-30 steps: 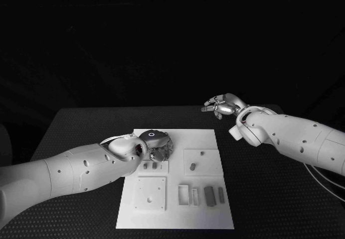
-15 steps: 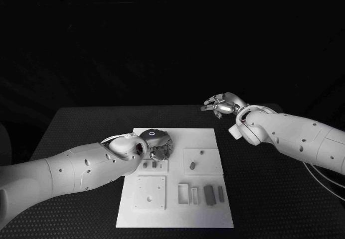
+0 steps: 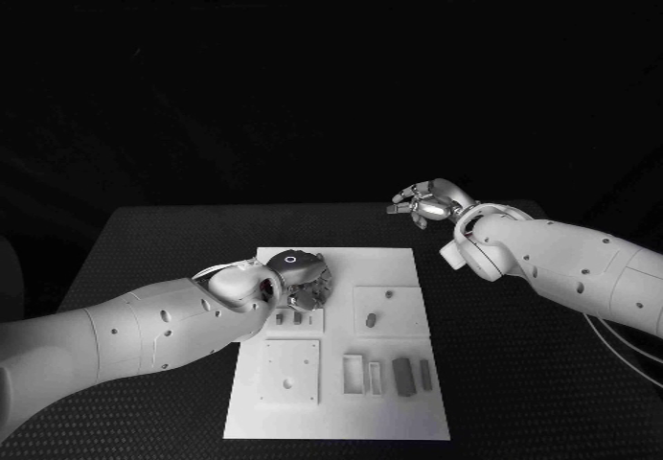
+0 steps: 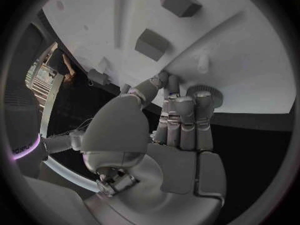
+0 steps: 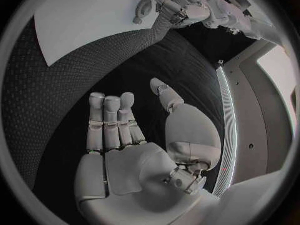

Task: Assemble the parts on the task board

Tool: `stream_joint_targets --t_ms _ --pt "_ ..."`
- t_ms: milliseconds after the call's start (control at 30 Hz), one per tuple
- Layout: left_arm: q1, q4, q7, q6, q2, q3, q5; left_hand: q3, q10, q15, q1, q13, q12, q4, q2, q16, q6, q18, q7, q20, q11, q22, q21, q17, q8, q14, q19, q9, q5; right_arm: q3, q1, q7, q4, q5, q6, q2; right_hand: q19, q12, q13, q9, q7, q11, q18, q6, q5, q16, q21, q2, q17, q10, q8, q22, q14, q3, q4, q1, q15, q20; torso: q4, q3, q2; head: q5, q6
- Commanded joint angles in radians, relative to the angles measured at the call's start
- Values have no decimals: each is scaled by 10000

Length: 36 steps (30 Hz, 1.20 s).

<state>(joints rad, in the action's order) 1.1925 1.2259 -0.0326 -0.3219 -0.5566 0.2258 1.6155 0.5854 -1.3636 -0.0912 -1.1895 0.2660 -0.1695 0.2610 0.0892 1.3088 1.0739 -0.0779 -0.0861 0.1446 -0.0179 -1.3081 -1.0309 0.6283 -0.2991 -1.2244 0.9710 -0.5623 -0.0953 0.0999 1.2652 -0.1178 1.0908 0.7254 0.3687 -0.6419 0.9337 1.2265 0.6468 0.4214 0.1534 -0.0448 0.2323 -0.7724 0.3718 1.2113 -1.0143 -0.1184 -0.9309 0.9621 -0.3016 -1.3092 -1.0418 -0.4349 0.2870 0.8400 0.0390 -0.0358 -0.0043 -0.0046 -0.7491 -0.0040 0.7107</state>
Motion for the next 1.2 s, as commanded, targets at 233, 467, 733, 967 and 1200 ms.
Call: stream_joint_targets --t_ms 233,467,733,967,1200 --pt "-43 279 -6 189 -301 -350 -527 76 47 -7 26 2 47 -15 -60 32 155 -389 -46 347 -12 -72 -46 -23 -32 -61 91 -28 -13 -4 -4 -112 -17 7 -124 3 13 35 -14 -18 265 -248 295 -331 43 65 59 44 12 -1601 -67 -144 63 23 8 -71 -17 -5 16 3 12 24 -51" --pt "150 680 -62 459 -720 -509 -688 90 48 -10 34 7 65 -11 -64 31 149 -387 -48 355 -10 -70 -45 -35 -21 -69 103 -25 -29 -4 -4 -102 -19 7 -125 -25 12 37 -17 -20 265 -248 295 -330 43 66 60 41 14 -1603 -69 -144 64 23 9 -71 -17 -5 23 6 12 50 -69" --pt "295 983 7 672 -1163 -505 -748 92 40 -11 45 12 71 -9 -59 30 153 -384 -48 358 -9 -70 -43 -42 -18 -73 106 -26 -33 -4 -4 -98 -3 7 -129 -48 11 38 -20 -23 265 -248 295 -329 43 67 60 38 16 -1604 -71 -145 65 24 9 -72 -17 -5 13 -2 9 93 -77" --pt "290 1047 -24 702 -1478 -497 -913 95 31 -12 53 18 76 -8 -56 30 159 -380 -46 359 -7 -69 -40 -48 -18 -75 105 -28 -36 -4 -4 -95 3 7 -128 -69 11 41 -24 -25 265 -248 295 -329 43 68 60 35 19 -1605 -73 -145 66 23 10 -70 -17 -5 23 -20 1 84 -56" --pt "284 1012 -36 710 -1653 -494 -1065 102 28 -14 54 21 83 -3 -54 27 161 -377 -45 362 -5 -69 -36 -54 -15 -75 103 -28 -39 -4 -4 -97 8 7 -129 -77 11 43 -27 -27 265 -248 295 -328 43 70 60 35 21 -1606 -75 -145 67 22 10 -69 -17 -5 28 -21 -2 69 -23"
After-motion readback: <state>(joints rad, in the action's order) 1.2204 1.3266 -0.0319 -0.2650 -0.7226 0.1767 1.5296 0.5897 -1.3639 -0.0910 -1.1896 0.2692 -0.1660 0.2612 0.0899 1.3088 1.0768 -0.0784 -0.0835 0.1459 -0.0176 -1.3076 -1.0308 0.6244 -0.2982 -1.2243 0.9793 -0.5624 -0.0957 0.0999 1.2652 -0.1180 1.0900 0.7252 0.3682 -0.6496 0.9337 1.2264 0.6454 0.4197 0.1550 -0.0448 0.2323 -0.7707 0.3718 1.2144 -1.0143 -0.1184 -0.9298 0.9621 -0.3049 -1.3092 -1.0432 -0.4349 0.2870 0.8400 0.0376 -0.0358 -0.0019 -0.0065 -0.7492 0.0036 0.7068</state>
